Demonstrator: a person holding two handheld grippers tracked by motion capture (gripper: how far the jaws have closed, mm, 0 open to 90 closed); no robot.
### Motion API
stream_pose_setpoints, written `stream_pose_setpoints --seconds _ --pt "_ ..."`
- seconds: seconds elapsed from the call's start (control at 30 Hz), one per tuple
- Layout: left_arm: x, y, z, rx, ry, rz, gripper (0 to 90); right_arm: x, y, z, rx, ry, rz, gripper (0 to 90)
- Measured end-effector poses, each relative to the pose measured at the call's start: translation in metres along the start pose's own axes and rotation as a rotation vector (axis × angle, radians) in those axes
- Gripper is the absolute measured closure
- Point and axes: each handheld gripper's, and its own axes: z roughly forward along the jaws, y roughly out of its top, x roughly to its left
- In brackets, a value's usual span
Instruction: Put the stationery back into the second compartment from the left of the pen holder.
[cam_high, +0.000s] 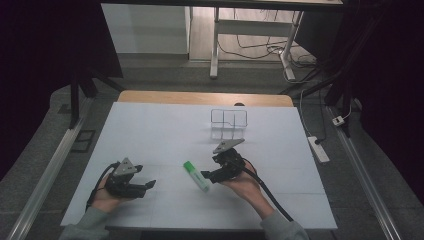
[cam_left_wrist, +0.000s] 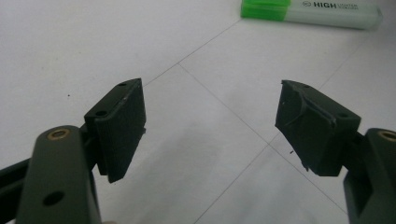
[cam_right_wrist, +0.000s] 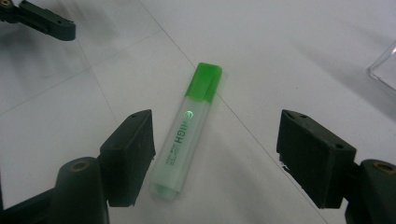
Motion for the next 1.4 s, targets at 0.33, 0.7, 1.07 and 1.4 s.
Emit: stream_pose_setpoints --seconds 0.33,0.7,1.07,1.4 --pt "0.001 0.000 0.000 0.001 0.001 0.000 24.2 0.004 0.011 0.024 0.048 0.005 -0.003 26.9" --pt "-0.001 0.000 0.001 0.003 -0.007 0.010 23.4 0.006 0.022 0.050 0.088 0.014 -0.013 27.2" --pt "-0.001 -0.001 0.003 0.014 -0.009 0.008 22.8 0.004 0.029 0.073 0.112 0.017 -0.019 31.4" --pt "0.000 -0.002 0.003 0.017 -0.010 0.007 22.8 0.012 0.032 0.093 0.170 -0.001 -0.061 37.2"
